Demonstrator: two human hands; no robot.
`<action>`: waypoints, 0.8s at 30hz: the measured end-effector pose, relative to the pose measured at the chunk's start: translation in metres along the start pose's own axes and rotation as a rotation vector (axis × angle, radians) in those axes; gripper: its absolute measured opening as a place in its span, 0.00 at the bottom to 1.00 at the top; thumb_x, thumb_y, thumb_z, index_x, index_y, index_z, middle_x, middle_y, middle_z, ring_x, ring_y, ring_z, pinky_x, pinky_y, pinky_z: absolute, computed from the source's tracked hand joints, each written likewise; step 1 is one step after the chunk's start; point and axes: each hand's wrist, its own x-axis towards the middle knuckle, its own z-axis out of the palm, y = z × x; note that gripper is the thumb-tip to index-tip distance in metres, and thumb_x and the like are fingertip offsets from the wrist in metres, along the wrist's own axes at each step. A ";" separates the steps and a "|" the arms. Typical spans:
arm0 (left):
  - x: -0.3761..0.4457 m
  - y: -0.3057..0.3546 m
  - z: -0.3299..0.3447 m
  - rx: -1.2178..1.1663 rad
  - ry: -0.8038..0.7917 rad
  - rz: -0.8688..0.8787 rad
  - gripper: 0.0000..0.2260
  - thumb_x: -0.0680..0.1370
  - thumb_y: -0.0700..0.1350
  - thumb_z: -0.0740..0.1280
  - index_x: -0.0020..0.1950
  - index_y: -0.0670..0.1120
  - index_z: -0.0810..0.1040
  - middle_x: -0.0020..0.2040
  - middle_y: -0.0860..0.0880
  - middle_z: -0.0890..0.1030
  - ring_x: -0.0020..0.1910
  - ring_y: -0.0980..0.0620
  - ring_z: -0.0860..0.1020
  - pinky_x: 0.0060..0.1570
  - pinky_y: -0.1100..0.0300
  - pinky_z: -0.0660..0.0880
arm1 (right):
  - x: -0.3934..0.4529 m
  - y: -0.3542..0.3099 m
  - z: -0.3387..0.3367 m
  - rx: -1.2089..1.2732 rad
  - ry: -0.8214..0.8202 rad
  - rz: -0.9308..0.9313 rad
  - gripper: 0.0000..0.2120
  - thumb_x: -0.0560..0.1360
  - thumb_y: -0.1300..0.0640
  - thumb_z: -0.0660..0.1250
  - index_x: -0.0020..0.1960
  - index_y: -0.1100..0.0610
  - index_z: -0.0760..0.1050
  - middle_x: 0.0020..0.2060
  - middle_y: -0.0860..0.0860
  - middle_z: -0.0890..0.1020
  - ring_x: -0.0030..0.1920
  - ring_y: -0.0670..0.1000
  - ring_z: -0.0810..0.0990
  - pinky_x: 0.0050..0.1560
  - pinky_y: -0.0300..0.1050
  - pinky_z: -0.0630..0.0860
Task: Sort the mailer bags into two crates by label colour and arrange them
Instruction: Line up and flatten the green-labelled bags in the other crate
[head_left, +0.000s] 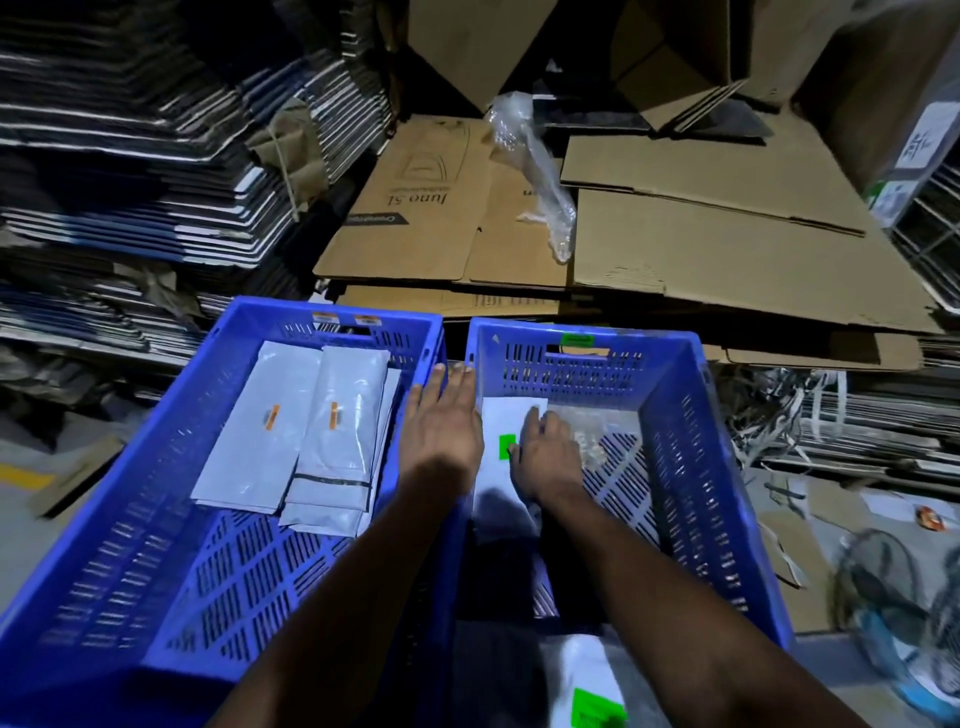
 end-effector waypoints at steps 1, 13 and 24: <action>0.000 -0.001 0.001 -0.002 0.001 0.000 0.25 0.84 0.50 0.50 0.82 0.50 0.52 0.81 0.53 0.54 0.80 0.50 0.49 0.78 0.51 0.46 | 0.002 -0.004 0.003 -0.010 0.029 -0.065 0.32 0.81 0.46 0.57 0.79 0.59 0.53 0.74 0.61 0.61 0.72 0.63 0.63 0.67 0.58 0.67; -0.007 -0.005 0.013 -0.083 0.150 0.019 0.25 0.79 0.45 0.62 0.77 0.48 0.65 0.76 0.49 0.68 0.78 0.46 0.61 0.74 0.43 0.59 | 0.022 -0.023 0.051 -0.019 -0.103 -0.216 0.34 0.82 0.47 0.54 0.82 0.56 0.45 0.81 0.56 0.43 0.80 0.59 0.37 0.78 0.62 0.38; -0.012 -0.002 0.008 -0.054 0.141 0.044 0.26 0.78 0.46 0.58 0.76 0.45 0.67 0.74 0.47 0.71 0.75 0.44 0.66 0.72 0.41 0.63 | 0.021 -0.017 0.041 0.050 -0.144 -0.220 0.34 0.83 0.47 0.52 0.81 0.56 0.41 0.81 0.55 0.40 0.80 0.56 0.36 0.78 0.59 0.38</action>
